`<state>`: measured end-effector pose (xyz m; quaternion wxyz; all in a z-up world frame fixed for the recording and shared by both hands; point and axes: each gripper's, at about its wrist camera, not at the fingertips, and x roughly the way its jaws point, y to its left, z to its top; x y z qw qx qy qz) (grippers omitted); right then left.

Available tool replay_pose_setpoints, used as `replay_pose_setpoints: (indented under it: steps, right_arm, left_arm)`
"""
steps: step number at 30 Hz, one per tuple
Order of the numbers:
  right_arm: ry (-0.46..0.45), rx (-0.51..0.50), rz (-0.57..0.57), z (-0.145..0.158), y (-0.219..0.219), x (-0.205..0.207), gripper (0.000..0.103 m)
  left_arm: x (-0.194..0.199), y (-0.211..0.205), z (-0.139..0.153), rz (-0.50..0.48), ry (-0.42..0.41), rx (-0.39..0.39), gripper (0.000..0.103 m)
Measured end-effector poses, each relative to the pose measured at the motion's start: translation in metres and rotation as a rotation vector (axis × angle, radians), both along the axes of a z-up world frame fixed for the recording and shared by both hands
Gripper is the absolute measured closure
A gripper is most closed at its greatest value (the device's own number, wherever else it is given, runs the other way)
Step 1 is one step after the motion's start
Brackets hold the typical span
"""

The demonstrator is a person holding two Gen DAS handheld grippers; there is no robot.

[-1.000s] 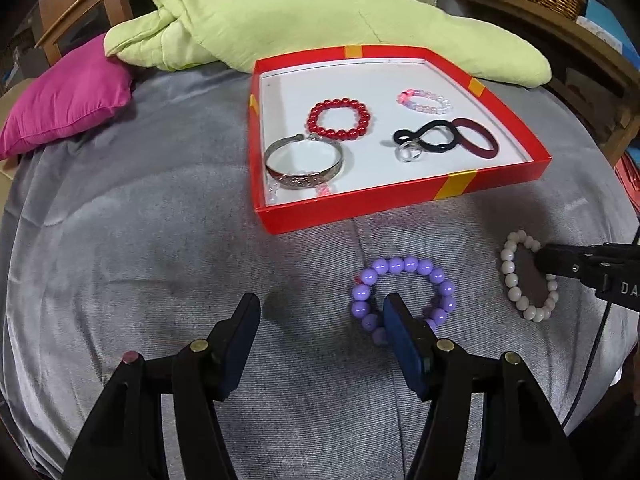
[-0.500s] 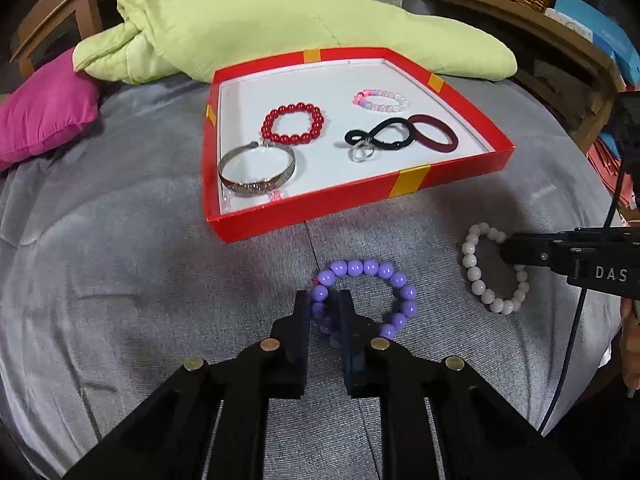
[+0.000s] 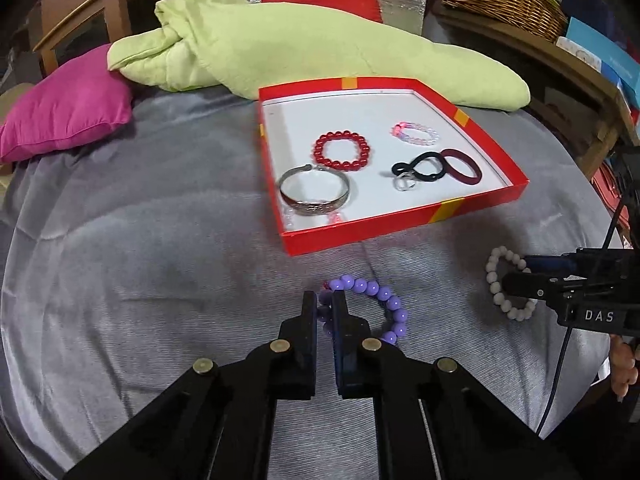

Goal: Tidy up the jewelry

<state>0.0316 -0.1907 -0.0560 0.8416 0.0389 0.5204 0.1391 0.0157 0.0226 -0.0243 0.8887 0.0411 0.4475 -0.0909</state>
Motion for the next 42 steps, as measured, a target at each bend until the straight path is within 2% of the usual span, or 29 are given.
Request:
replay_pose_setpoints:
  steps: [1,2,4,5,6,7,9,11,14,20,26,28,29,30,31,33,34,42]
  right_arm:
    - [-0.005,-0.013,0.005,0.000,0.001,0.000,0.059]
    - [-0.013,-0.044,0.009,0.000,0.003,-0.001,0.071]
    - [-0.037,-0.115,0.005,0.000,0.004,-0.003,0.085]
    - [-0.041,-0.125,0.000,0.000,0.004,-0.003,0.091]
    - [-0.042,-0.127,-0.007,0.000,0.002,-0.003,0.092]
    - [-0.039,-0.119,-0.009,0.000,0.001,-0.002,0.092]
    - [-0.037,-0.115,-0.005,-0.001,-0.002,0.000,0.092]
    - [-0.044,-0.140,0.015,0.000,0.001,-0.001,0.092]
    - [-0.053,-0.165,0.027,-0.001,0.004,-0.003,0.090]
    - [-0.057,-0.171,0.042,-0.001,0.004,-0.003,0.090]
    - [-0.097,-0.195,0.066,-0.002,0.007,-0.007,0.090]
    - [-0.097,-0.186,0.063,-0.002,0.006,-0.008,0.090]
    - [-0.094,-0.178,0.058,-0.002,0.005,-0.008,0.090]
    - [-0.092,-0.171,0.052,-0.001,0.004,-0.008,0.091]
    - [-0.090,-0.167,0.047,-0.001,0.003,-0.008,0.091]
    - [-0.089,-0.161,0.033,0.000,0.004,-0.007,0.092]
    - [-0.093,-0.160,0.028,0.002,0.004,-0.007,0.092]
    - [-0.178,-0.038,-0.029,0.030,0.008,-0.010,0.093]
  left_arm:
    - [0.001,0.000,-0.001,0.001,0.003,-0.001,0.095]
    - [0.001,0.001,-0.002,0.002,0.006,0.000,0.095]
    - [0.002,0.003,-0.003,0.009,0.012,0.009,0.095]
    - [0.003,0.004,-0.003,0.016,0.014,0.015,0.095]
    - [0.003,0.005,-0.003,0.019,0.019,0.016,0.091]
    - [0.003,0.006,-0.003,0.023,0.024,0.015,0.088]
    - [0.004,0.006,-0.004,0.027,0.027,0.008,0.071]
    - [0.003,0.004,-0.003,0.021,0.026,0.007,0.059]
    - [0.002,-0.001,-0.004,0.003,0.030,0.006,0.049]
    - [-0.001,-0.017,-0.010,-0.051,0.053,0.024,0.042]
    - [0.000,-0.025,-0.023,-0.079,0.090,0.056,0.041]
    - [0.000,-0.024,-0.025,-0.072,0.092,0.044,0.041]
    - [0.000,-0.023,-0.024,-0.069,0.087,0.031,0.045]
    - [0.000,-0.023,-0.023,-0.070,0.080,0.025,0.057]
    - [-0.001,-0.022,-0.021,-0.076,0.074,0.017,0.064]
    - [-0.001,-0.021,-0.018,-0.086,0.059,0.003,0.087]
    - [-0.002,-0.021,-0.016,-0.090,0.052,0.000,0.091]
    - [-0.008,-0.012,0.002,-0.098,-0.021,-0.042,0.096]
